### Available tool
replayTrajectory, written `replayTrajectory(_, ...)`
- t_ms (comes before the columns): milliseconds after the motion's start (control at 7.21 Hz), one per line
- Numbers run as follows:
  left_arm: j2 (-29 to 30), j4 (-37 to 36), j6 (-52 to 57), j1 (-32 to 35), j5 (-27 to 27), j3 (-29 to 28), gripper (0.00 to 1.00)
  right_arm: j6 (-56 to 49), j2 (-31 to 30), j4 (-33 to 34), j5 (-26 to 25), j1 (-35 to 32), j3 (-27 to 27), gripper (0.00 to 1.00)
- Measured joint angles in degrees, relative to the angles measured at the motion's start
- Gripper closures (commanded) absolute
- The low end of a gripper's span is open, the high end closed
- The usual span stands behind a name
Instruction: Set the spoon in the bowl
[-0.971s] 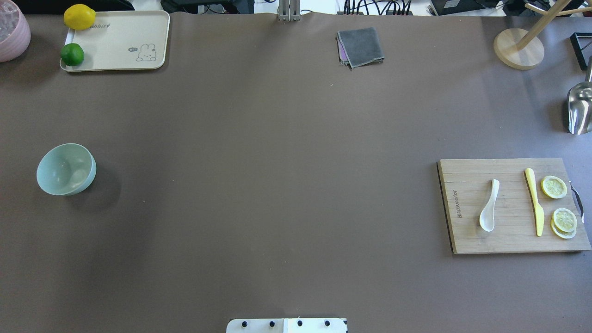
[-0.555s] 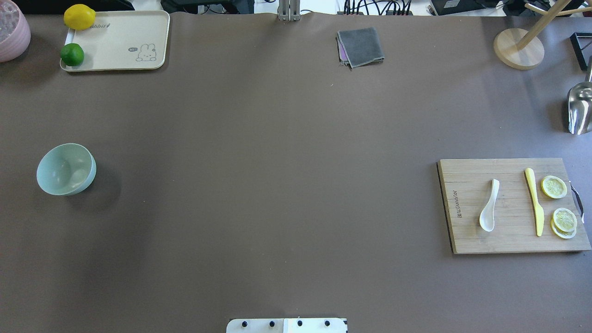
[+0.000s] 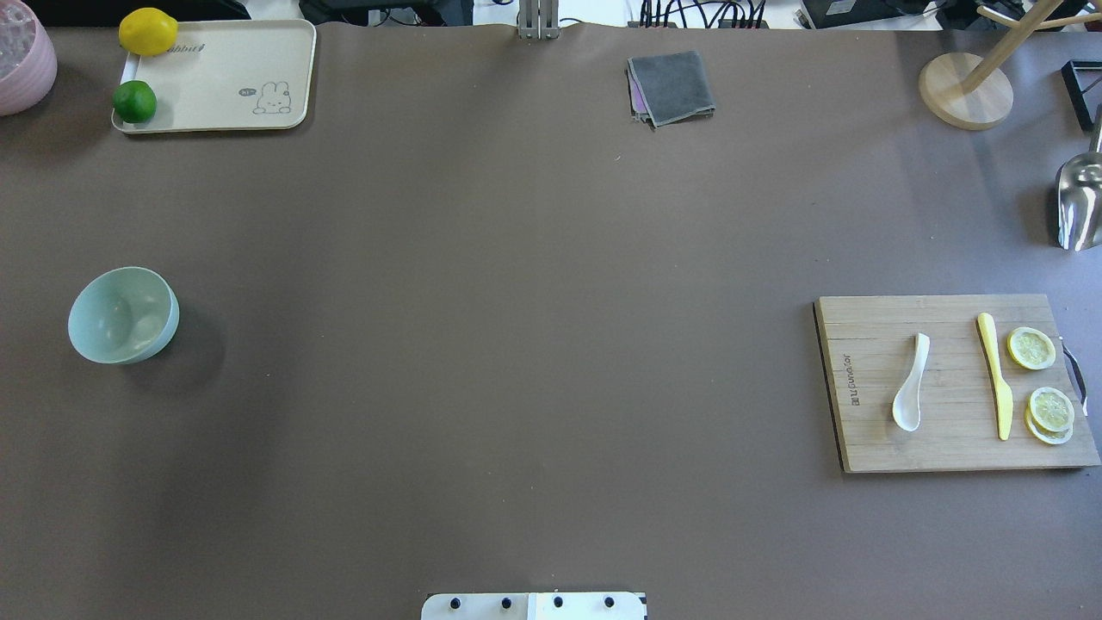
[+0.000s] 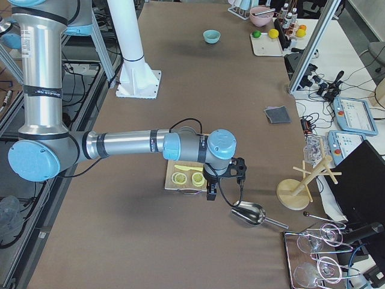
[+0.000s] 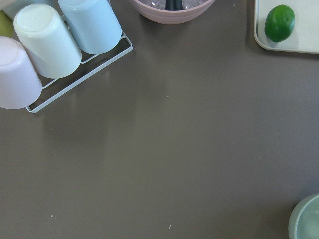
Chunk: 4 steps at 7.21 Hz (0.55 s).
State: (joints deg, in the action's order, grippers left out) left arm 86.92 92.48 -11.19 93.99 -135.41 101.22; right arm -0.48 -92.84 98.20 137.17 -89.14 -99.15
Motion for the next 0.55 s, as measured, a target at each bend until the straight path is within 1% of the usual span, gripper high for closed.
replayTrajectory(555,0.0,0.3,0.4,0.0,-0.2,-0.6,0.02,-0.6,0.0,0.0,0.1,-0.3,0.1,0.0)
